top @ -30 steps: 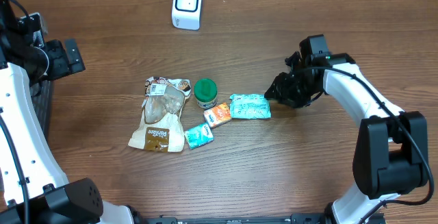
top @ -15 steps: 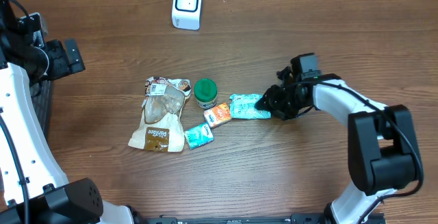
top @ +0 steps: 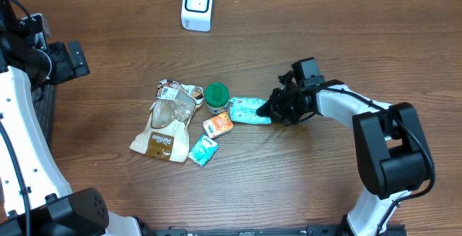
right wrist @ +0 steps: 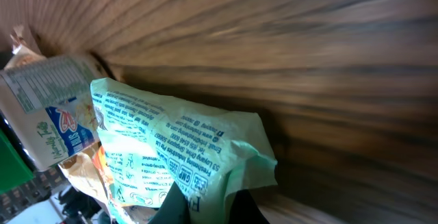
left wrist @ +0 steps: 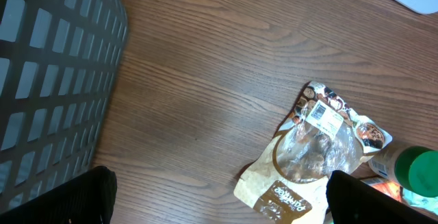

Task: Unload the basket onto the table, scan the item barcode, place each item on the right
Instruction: 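Lift the green pack and carry it toward the scanner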

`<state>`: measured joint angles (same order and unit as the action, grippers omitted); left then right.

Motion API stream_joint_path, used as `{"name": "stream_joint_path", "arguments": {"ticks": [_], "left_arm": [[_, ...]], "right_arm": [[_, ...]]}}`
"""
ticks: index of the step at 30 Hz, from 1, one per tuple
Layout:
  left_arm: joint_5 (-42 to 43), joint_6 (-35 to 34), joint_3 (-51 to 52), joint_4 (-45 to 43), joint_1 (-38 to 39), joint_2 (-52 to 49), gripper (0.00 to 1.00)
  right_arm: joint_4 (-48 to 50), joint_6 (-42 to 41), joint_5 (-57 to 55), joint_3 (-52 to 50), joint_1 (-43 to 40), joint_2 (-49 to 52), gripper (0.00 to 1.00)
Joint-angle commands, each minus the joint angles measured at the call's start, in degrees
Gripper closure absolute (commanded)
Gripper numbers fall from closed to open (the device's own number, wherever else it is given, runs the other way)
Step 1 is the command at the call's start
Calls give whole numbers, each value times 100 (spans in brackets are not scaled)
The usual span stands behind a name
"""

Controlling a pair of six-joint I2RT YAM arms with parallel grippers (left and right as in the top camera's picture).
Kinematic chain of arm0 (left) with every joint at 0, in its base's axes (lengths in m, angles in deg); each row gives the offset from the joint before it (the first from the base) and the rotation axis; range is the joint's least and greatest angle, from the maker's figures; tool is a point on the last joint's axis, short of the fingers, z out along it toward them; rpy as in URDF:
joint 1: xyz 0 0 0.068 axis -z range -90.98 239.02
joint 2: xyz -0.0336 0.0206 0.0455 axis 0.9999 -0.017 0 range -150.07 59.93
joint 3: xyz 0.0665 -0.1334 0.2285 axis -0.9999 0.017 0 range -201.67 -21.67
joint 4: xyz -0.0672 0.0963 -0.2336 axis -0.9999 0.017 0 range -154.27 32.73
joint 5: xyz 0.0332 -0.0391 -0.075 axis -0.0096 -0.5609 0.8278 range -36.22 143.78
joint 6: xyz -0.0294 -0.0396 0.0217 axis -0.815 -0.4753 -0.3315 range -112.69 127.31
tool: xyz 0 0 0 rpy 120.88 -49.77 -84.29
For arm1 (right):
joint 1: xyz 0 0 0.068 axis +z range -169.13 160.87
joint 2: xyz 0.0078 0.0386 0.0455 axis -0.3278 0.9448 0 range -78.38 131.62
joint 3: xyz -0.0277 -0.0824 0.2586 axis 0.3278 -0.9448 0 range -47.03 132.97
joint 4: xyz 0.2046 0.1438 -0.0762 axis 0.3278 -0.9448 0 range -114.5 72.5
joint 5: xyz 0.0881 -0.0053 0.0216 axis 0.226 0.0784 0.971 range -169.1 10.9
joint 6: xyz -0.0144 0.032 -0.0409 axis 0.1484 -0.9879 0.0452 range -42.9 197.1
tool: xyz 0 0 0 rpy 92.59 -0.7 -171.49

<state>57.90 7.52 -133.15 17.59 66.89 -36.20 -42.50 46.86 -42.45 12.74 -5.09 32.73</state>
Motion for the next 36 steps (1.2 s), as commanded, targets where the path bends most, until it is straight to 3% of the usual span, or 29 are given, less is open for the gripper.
{"name": "stream_joint_path", "arguments": {"ticks": [1, 11, 20, 28, 36], "left_arm": [[37, 96, -63, -4, 17, 15, 0], [37, 96, -63, -4, 17, 15, 1], [37, 96, -63, -4, 17, 15, 0], [37, 96, -63, -4, 17, 15, 0], [37, 96, -63, -4, 17, 15, 0]], "right_arm": [[-28, 380, 297, 20, -313, -155, 96], [-1309, 1700, 505, 654, -542, -1926, 96], [-1504, 1648, 385, 765, -238, -3383, 96], [-2205, 1635, -20, 1357, 229, -3602, 96], [-3132, 1510, -575, 2686, 531, -3429, 96]]}}
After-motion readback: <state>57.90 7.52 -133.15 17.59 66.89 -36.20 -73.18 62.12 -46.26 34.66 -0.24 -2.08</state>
